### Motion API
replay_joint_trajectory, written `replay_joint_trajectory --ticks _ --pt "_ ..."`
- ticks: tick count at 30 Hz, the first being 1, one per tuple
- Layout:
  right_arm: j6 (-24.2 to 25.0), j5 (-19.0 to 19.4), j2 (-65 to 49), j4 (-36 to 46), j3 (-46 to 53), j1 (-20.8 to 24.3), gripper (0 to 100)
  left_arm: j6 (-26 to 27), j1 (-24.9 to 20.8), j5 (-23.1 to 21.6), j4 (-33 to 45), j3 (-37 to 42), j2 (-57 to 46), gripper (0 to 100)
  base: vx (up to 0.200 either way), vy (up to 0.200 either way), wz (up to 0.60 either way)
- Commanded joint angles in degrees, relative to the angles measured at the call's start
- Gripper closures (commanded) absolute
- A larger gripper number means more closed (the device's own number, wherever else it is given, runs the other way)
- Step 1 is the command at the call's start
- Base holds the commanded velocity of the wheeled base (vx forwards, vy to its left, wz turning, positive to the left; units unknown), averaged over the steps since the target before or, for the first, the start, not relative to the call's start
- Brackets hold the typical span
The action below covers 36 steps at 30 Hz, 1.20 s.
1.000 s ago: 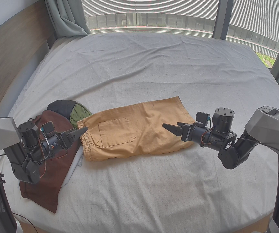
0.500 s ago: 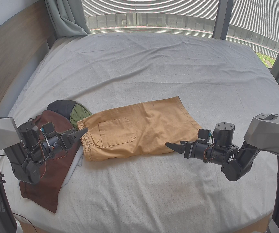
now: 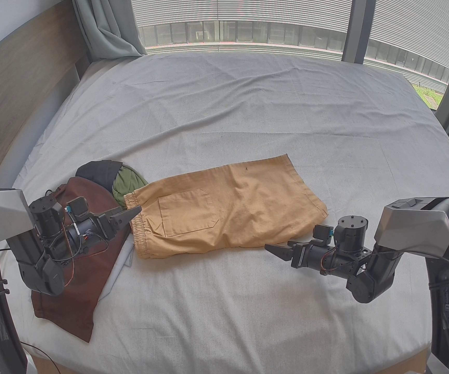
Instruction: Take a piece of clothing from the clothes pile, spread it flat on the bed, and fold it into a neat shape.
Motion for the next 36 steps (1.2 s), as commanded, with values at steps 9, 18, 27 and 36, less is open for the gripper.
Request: replay_joint_trajectory --ticks 9,18,27,36 --pt "7.0 -1.3 7.3 -0.1 -9.9 2.2 0 -0.1 0.4 0.0 -0.1 -0.3 0.2 0 0.0 0.0 0.0" --pt "14.9 -4.2 9.8 0.3 -17.6 5.7 0 -0.1 0.6 0.0 -0.1 -0.5 0.1 0 0.0 0.0 0.0" --pt "17.7 -4.3 11.3 0.6 -21.4 7.9 0 -0.3 0.6 0.0 -0.1 -0.5 0.2 0 0.0 0.0 0.0" --pt "17.9 -4.5 12.5 0.7 -22.3 8.2 0 -0.3 0.6 0.0 -0.1 -0.6 0.5 0 0.0 0.0 0.0"
